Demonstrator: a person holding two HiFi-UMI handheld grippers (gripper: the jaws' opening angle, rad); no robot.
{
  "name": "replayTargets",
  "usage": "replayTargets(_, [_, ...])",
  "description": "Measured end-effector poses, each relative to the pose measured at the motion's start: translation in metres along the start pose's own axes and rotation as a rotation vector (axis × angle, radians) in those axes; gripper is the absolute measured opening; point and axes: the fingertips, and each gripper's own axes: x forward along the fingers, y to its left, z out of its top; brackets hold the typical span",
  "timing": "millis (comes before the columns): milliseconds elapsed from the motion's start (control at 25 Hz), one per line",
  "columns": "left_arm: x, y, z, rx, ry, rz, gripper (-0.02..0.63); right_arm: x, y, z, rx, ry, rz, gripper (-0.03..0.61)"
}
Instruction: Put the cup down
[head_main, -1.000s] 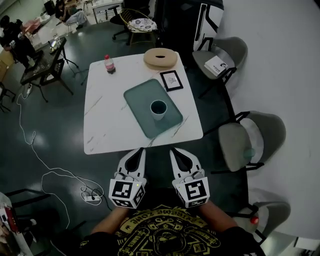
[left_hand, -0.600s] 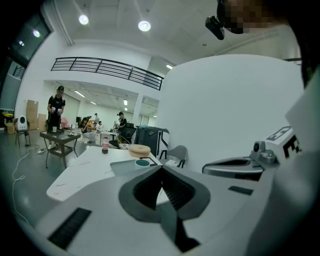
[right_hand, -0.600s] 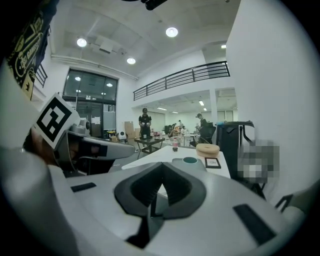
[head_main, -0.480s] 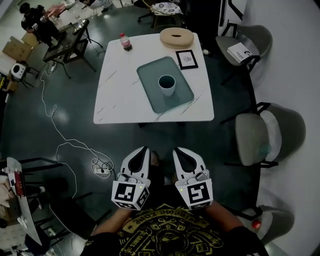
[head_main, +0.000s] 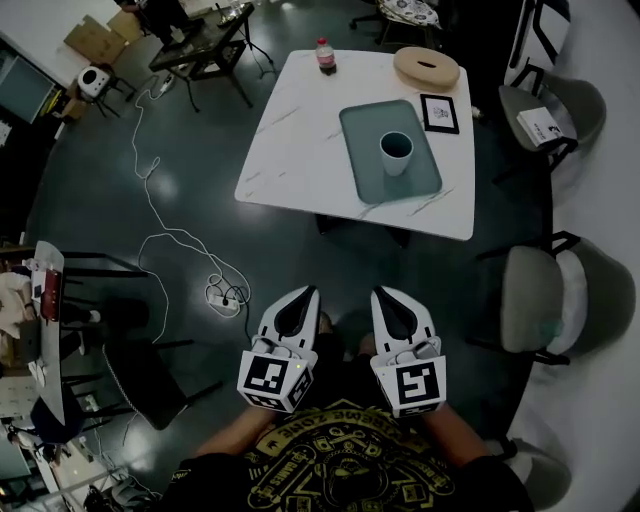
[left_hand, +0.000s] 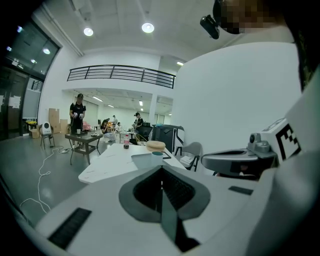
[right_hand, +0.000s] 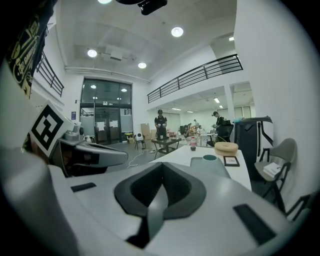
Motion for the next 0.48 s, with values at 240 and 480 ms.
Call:
replayTargets(240, [-0.006, 0.008, -0.012, -0.022, 0.004, 0.016, 0.011, 0.001, 0.016, -0.029, -0.041, 0.065, 0.031, 0.005])
replayTargets(480, [0.004, 0.005, -0.025, -0.026, 0.004, -0.011, 0.011, 0.005, 0.014, -0.035, -0.045, 0.068, 0.002, 0.005])
